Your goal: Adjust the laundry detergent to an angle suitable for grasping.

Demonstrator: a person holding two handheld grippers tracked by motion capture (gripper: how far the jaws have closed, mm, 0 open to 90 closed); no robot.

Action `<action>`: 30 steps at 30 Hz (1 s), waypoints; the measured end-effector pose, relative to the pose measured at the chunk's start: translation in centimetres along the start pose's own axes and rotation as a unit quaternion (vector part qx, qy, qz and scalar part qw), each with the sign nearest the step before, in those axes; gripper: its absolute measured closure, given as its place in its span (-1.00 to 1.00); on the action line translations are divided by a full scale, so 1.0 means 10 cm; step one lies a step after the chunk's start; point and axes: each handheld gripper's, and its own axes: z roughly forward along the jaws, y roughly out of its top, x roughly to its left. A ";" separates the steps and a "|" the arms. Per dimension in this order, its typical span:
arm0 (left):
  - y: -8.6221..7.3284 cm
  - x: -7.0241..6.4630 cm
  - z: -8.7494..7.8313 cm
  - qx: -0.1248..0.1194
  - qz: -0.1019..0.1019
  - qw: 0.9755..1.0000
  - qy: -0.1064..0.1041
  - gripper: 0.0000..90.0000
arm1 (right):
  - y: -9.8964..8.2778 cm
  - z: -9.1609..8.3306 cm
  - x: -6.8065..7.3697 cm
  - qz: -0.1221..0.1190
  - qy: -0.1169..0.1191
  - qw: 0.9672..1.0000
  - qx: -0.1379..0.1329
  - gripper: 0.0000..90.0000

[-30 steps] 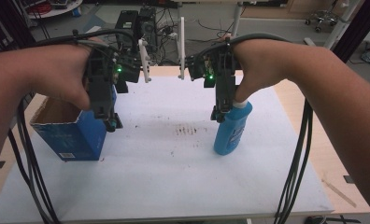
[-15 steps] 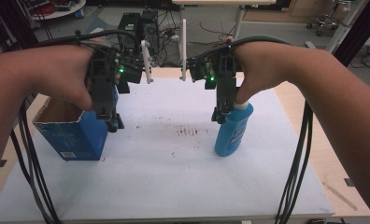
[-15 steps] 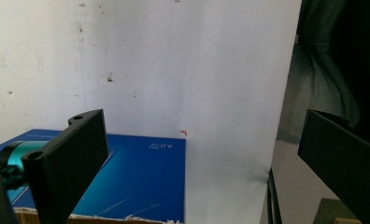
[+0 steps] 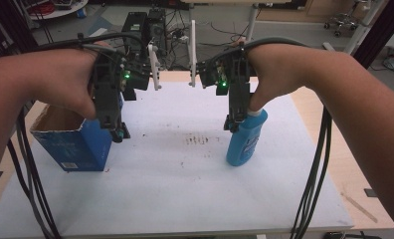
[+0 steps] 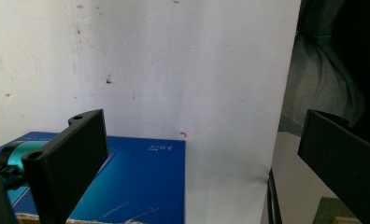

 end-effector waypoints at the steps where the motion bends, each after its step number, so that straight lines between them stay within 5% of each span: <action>1: 0.00 0.00 0.00 0.000 -0.002 1.000 -0.001 -0.96 | 0.00 0.00 0.00 0.001 0.001 1.000 0.000 -0.94; 12: -0.02 0.00 0.01 0.002 -0.002 1.000 0.000 -0.96 | -0.03 -0.04 0.03 -0.005 -0.004 1.000 -0.009 -0.94; 30: 0.11 -0.04 -0.02 -0.012 -0.011 1.000 0.006 -0.96 | -0.99 -0.24 0.30 0.079 -0.031 0.996 -0.023 -0.94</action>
